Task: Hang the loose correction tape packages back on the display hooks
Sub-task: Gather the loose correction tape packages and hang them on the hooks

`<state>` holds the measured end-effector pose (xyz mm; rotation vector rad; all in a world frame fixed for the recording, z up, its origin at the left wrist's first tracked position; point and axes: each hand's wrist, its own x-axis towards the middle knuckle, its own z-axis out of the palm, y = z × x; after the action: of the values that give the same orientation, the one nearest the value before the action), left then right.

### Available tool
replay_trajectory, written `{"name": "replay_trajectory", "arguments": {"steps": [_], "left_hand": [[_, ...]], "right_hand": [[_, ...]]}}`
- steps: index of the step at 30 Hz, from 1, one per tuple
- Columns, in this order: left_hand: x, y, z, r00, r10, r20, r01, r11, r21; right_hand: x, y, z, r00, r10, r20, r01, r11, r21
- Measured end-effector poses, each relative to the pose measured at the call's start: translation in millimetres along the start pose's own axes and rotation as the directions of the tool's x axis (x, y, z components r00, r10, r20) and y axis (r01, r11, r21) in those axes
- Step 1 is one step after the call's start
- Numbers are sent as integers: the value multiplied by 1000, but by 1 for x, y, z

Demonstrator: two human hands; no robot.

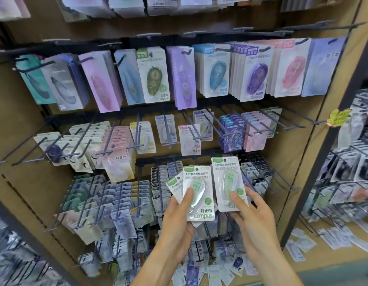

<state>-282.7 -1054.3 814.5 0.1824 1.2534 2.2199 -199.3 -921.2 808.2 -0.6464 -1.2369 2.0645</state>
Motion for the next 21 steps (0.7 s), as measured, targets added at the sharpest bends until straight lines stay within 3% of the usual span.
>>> {"name": "replay_trajectory", "arguments": {"steps": [5,10,21], "left_hand": [[9,-12,8,1000,-12,7,11,1000,13],[20,-30,32,997,-70,31,69,997,26],[40,-58,98,990,-92,106,86,994,64]], "right_hand": [[13,-8,-21,1000,3,-16,-3,999,39],[52,-32,-79,980,22,-197,27,970,240],[124,-88,-122,980,-14,-200,92,918,387]]}}
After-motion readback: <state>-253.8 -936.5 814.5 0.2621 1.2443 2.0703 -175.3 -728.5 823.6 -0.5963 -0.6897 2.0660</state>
